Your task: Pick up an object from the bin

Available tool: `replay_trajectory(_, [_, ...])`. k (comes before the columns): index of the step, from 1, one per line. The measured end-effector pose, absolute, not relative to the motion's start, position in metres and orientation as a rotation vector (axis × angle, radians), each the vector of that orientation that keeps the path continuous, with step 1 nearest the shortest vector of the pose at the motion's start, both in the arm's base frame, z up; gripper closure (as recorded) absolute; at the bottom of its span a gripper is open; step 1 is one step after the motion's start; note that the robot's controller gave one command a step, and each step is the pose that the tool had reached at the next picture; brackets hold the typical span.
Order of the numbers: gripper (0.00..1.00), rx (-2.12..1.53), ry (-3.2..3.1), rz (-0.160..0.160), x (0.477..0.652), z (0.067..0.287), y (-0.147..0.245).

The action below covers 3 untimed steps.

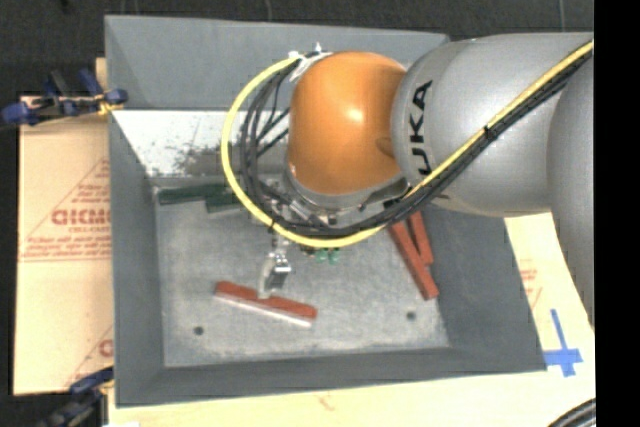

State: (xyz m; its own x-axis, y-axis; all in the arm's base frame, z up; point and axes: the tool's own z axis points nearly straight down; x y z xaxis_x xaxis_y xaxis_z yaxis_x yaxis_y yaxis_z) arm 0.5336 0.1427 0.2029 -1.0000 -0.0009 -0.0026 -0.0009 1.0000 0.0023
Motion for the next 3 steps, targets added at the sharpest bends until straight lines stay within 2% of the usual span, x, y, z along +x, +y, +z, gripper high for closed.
replay_trajectory(1, [0.0,0.0,3.139,0.004,0.534,0.203,0.143])
replay_trajectory(2, [0.0,0.165,3.132,0.004,0.534,0.148,0.139])
replay_trajectory(3, [0.0,0.244,3.134,0.001,0.529,0.122,0.135])
